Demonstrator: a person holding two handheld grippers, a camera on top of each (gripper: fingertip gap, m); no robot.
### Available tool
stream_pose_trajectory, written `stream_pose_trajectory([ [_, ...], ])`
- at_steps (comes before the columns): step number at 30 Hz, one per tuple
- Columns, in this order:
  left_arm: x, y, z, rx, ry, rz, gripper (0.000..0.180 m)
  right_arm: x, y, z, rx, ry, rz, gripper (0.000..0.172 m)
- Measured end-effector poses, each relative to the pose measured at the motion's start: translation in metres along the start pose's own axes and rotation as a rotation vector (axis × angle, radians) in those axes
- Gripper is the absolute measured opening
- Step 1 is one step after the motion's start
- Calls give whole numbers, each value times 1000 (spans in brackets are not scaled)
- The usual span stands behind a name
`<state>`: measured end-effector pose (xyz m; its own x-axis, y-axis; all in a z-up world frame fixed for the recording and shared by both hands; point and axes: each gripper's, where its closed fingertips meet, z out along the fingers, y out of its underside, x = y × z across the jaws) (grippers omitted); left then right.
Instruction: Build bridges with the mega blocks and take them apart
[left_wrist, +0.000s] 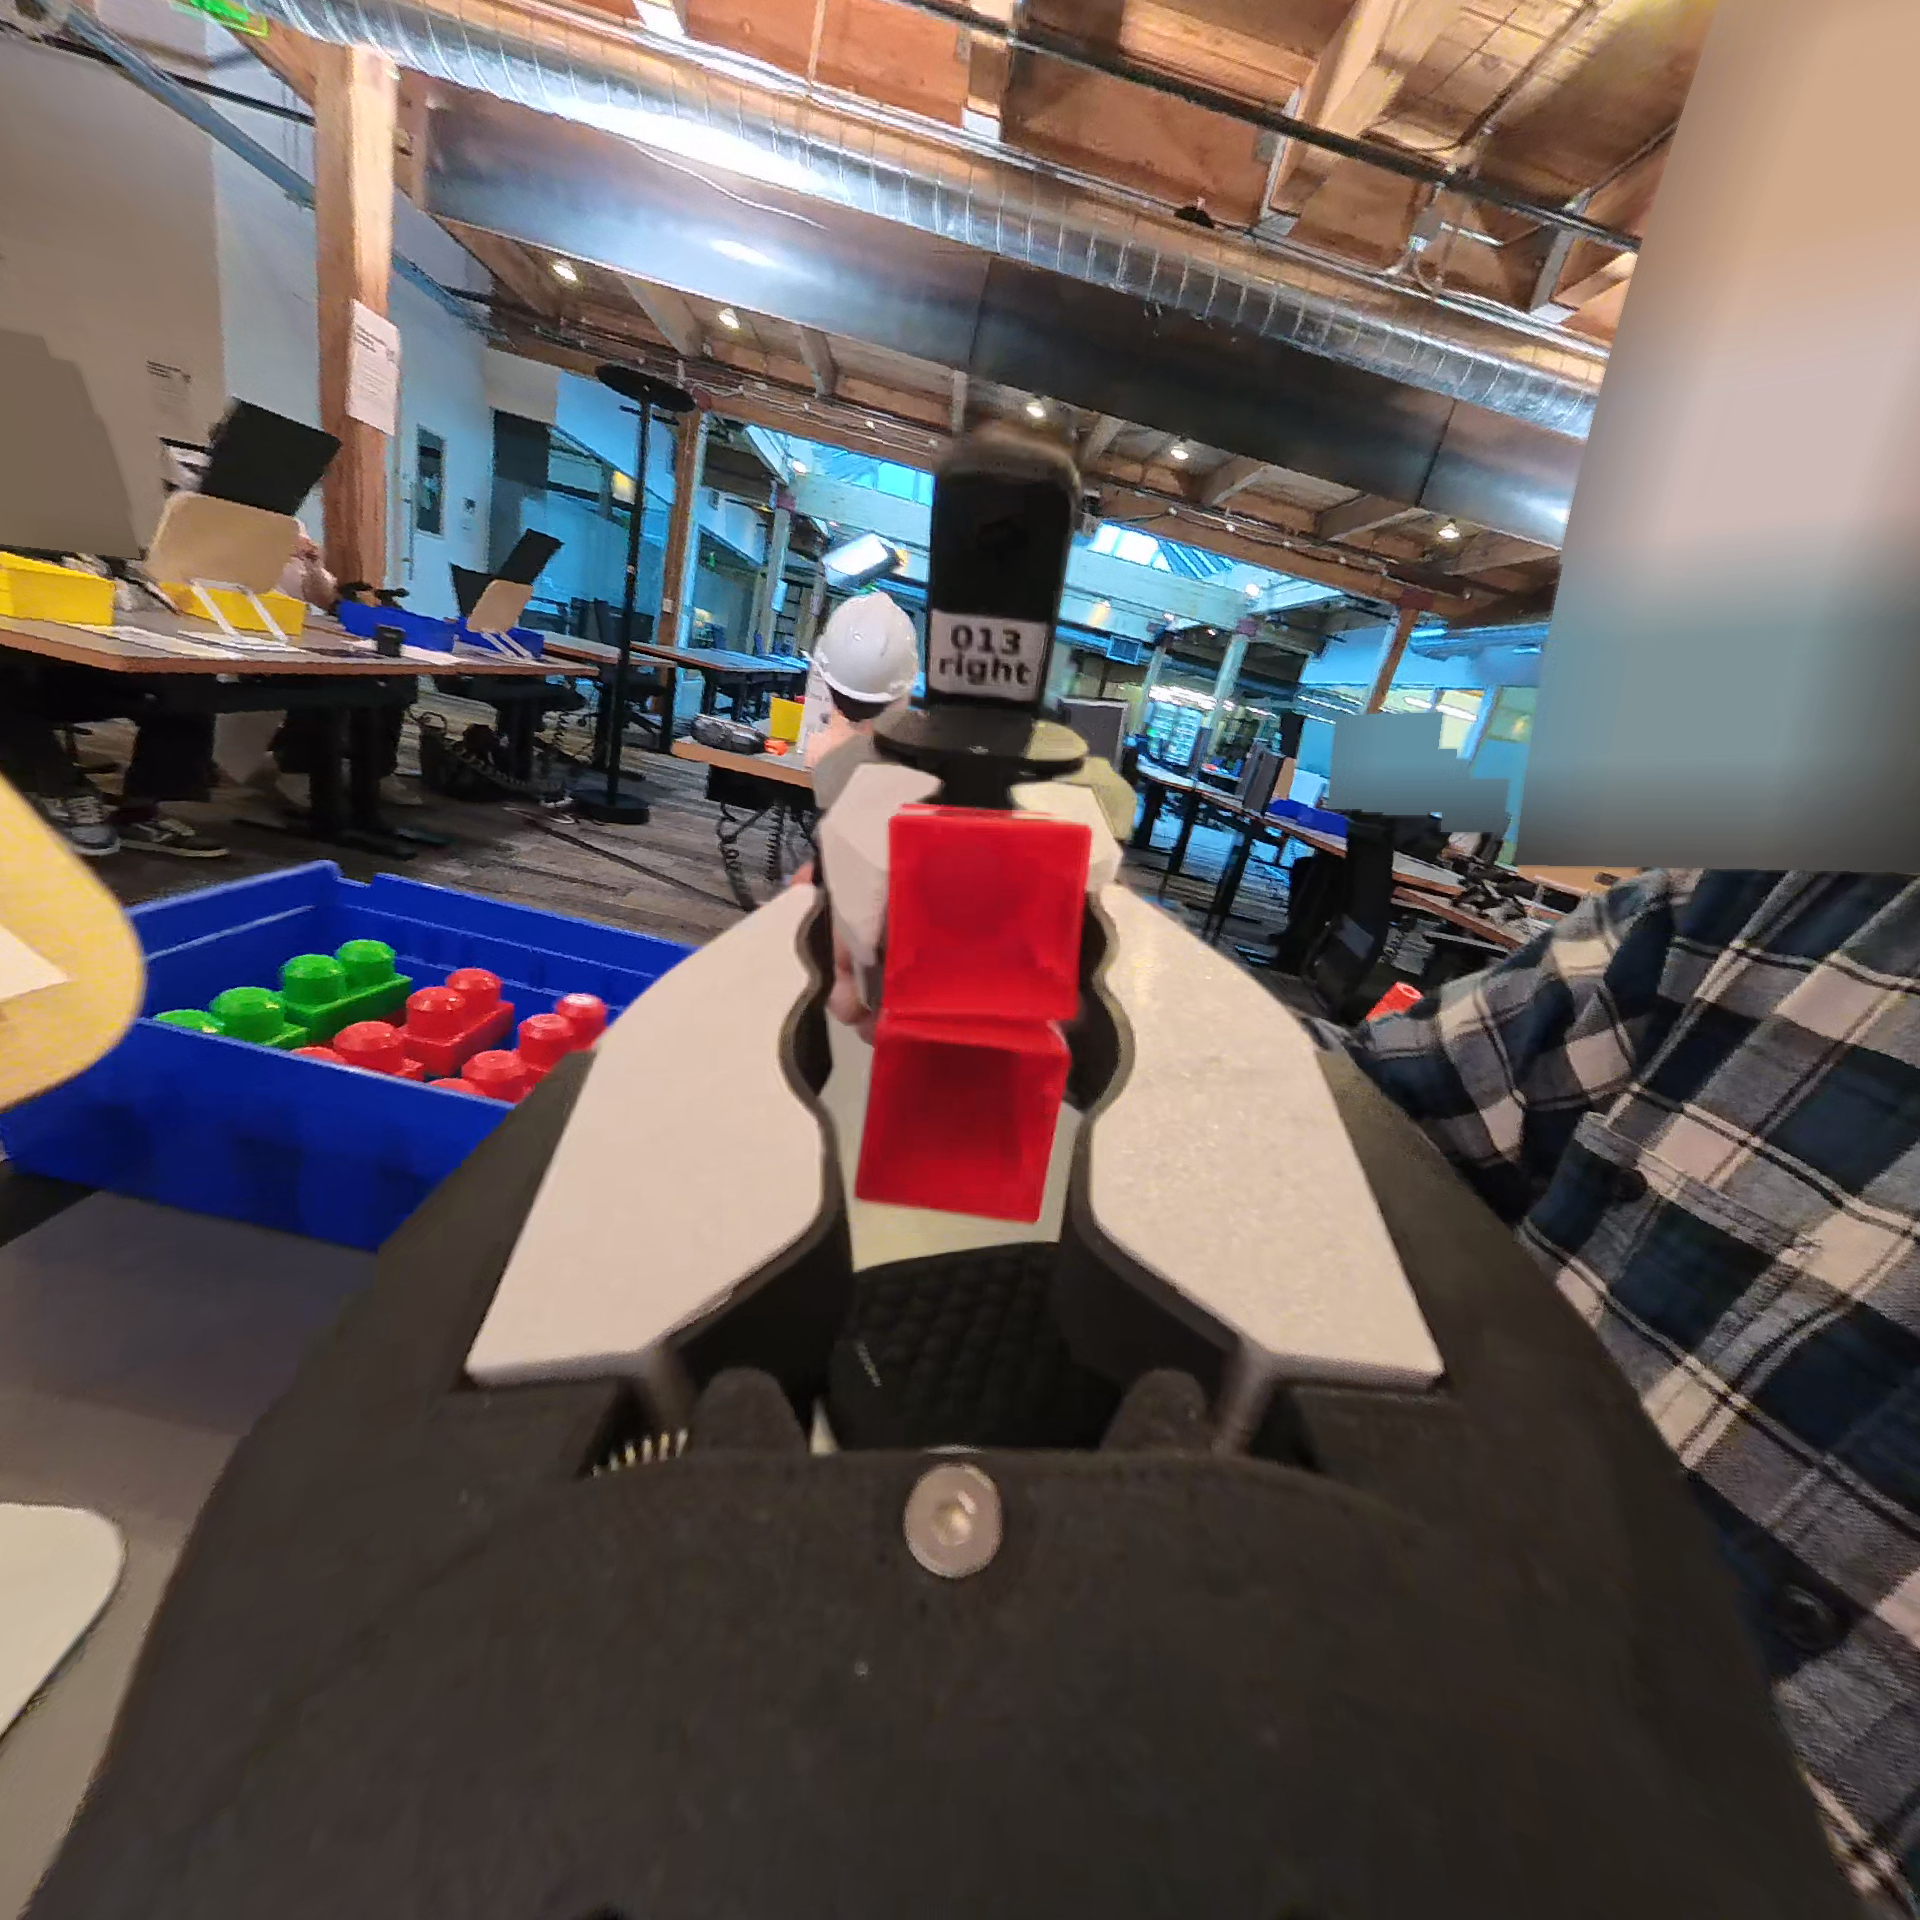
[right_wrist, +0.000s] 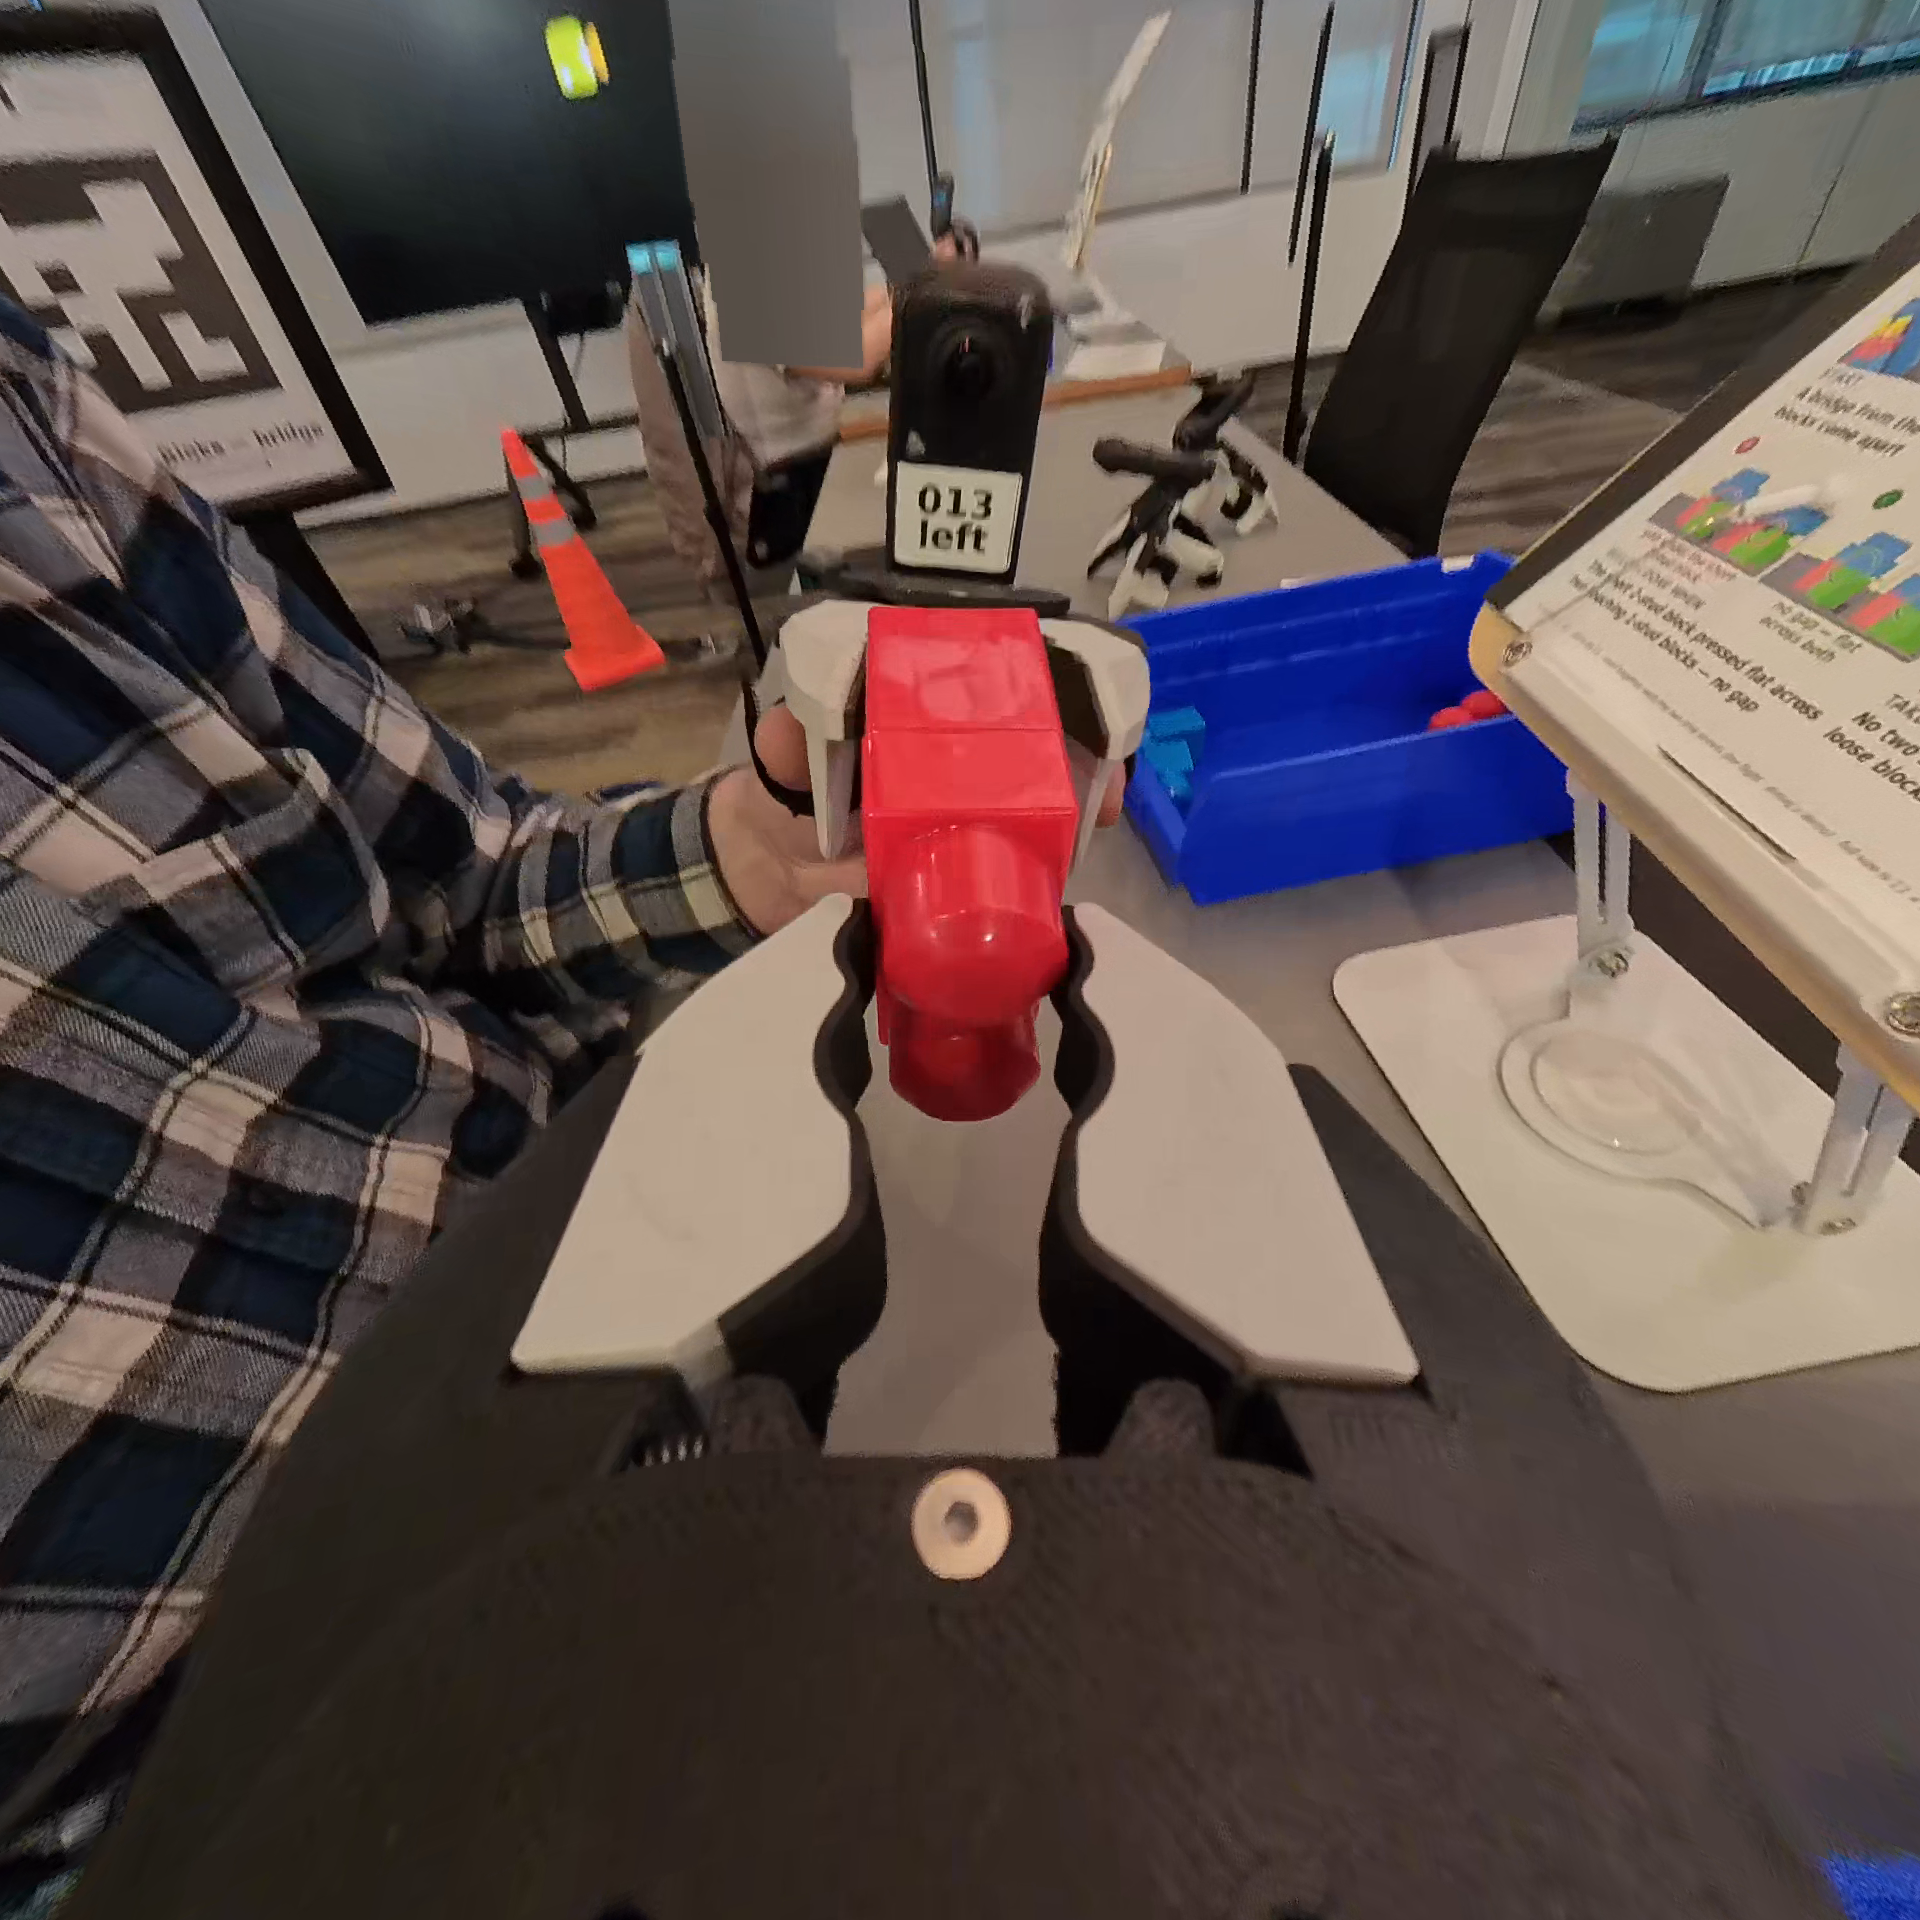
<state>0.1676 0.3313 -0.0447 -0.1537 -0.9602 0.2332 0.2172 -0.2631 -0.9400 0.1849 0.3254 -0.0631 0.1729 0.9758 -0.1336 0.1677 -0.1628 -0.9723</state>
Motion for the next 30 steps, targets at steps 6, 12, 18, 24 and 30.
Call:
stream_pose_trajectory([
  [6,-5,10,-17,-106,-31,26,46,5,-5,-6,122,-2,44,33],
  [12,0,26,-4,-184,5,37,35,1,-6,-2,114,-14,30,34],
  [18,7,50,12,-275,22,40,35,-5,-17,-2,102,-13,-13,34],
  [24,3,48,13,-250,10,25,35,-2,-18,-1,62,9,-31,33],
  [30,-4,36,9,-101,16,-42,35,6,-19,-7,112,95,-5,57],
])
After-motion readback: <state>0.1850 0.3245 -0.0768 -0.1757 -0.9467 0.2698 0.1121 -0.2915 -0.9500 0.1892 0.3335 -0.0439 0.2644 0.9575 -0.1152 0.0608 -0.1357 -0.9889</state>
